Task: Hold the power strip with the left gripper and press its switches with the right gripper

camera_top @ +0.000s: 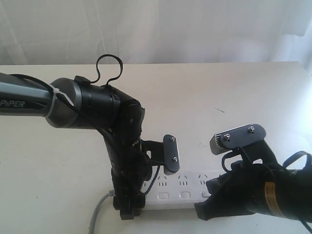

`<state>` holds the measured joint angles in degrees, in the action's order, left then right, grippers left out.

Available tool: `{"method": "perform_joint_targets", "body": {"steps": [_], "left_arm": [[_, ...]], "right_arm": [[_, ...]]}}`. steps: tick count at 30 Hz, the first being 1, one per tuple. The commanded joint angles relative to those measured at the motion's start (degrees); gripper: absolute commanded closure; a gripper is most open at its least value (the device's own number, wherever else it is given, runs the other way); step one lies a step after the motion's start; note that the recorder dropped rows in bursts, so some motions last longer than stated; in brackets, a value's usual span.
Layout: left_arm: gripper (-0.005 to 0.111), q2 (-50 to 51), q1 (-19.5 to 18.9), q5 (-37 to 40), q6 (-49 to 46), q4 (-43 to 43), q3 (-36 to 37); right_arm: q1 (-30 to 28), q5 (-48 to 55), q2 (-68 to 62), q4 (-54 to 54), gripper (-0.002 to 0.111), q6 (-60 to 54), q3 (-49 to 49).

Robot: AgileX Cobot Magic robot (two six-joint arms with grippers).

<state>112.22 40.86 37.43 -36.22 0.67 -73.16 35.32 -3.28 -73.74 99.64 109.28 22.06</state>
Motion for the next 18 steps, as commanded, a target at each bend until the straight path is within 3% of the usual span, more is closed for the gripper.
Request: {"method": "perform_joint_targets", "body": {"steps": [1, 18], "left_arm": [[0.107, 1.2, -0.2, 3.0, 0.3, 2.4, 1.2], [0.107, 1.2, -0.2, 2.9, 0.1, 2.4, 1.2]], "right_arm": [[0.1, 0.3, -3.3, 0.3, 0.108, 0.4, -0.4], [0.1, 0.0, -5.1, 0.3, 0.108, 0.4, 2.5]]}}
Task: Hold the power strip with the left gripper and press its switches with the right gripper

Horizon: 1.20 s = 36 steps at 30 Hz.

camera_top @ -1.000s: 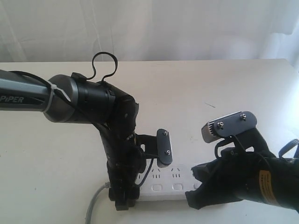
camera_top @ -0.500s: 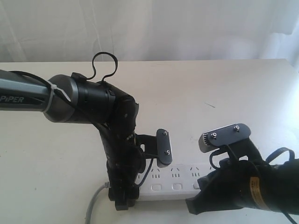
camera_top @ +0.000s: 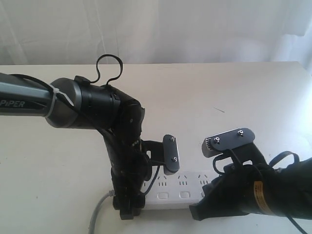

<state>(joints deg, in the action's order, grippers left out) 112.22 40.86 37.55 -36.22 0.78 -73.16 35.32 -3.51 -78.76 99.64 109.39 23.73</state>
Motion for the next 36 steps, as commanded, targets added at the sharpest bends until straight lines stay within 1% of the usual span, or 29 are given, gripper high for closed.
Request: {"method": "perform_joint_targets", "body": {"steps": [1, 19, 29, 36], "left_arm": [[0.107, 1.2, -0.2, 2.8, 0.1, 2.3, 1.2], [0.107, 1.2, -0.2, 3.0, 0.1, 2.4, 1.2], [0.107, 1.2, -0.2, 2.8, 0.0, 2.5, 1.2], [0.107, 1.2, -0.2, 3.0, -0.1, 2.5, 1.2]], "right_arm": [[0.1, 0.3, -0.1, 0.3, 0.108, 0.3, 1.1], [0.1, 0.7, -5.4, 0.3, 0.108, -0.1, 1.5], [0.1, 4.7, -5.5, 0.3, 0.108, -0.1, 2.1], [0.1, 1.5, -5.5, 0.3, 0.108, -0.1, 3.0]]}}
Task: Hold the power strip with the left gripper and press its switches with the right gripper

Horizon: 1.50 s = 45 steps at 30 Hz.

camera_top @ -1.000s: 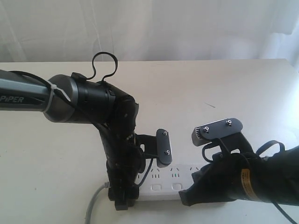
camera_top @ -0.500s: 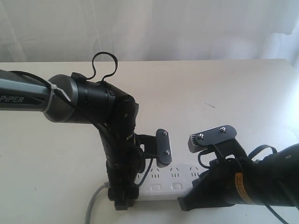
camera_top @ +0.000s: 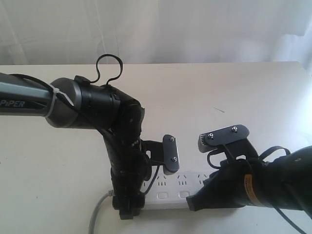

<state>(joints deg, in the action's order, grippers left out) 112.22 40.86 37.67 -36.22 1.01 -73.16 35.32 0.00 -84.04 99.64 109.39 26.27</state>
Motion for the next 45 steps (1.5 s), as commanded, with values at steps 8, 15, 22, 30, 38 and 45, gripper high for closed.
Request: {"method": "perform_joint_targets", "body": {"steps": [8, 15, 22, 30, 38, 45], "left_arm": [[0.107, 1.2, -0.2, 3.0, -0.1, 2.2, 1.2], [0.107, 1.2, -0.2, 3.0, -0.1, 2.2, 1.2], [0.107, 1.2, -0.2, 3.3, -0.2, 2.7, 1.2], [0.107, 1.2, -0.2, 4.2, -0.2, 2.9, 1.2], [0.107, 1.2, -0.2, 4.2, -0.4, 2.9, 1.2], [0.107, 1.2, -0.2, 4.0, -1.0, 2.9, 1.2]], "right_arm": [[0.1, -2.8, -0.2, 0.3, 0.108, -0.1, 0.4], [0.1, -2.2, -0.2, 0.3, 0.108, -0.1, 0.4], [0.1, -1.5, -0.2, 0.3, 0.108, -0.1, 0.3], [0.1, -1.8, -5.4, 0.3, 0.108, -0.1, 0.3], [0.1, -2.6, -6.0, 0.3, 0.108, -0.1, -0.5], [0.1, -1.3, -6.0, 0.3, 0.108, -0.1, -3.1]]}}
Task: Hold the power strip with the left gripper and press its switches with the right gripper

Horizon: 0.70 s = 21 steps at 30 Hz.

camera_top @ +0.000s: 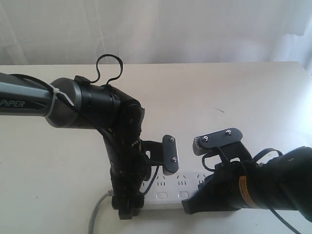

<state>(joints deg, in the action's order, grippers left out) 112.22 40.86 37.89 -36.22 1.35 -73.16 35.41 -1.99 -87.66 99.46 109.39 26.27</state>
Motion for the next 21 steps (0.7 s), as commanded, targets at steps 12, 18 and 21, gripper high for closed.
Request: {"method": "perform_joint_targets", "body": {"steps": [12, 18, 21], "left_arm": [[0.107, 1.2, -0.2, 3.7, -1.0, 2.5, 1.2], [0.107, 1.2, -0.2, 3.7, -1.0, 2.5, 1.2], [0.107, 1.2, -0.2, 3.7, -1.0, 2.5, 1.2]], "right_arm": [[0.0, 4.1, 4.1, 0.5, 0.108, -1.7, -2.9], [0.0, 4.8, 13.2, 0.5, 0.108, -1.2, -3.0], [0.0, 4.8, 15.9, 0.5, 0.108, -1.2, -3.0]]}}
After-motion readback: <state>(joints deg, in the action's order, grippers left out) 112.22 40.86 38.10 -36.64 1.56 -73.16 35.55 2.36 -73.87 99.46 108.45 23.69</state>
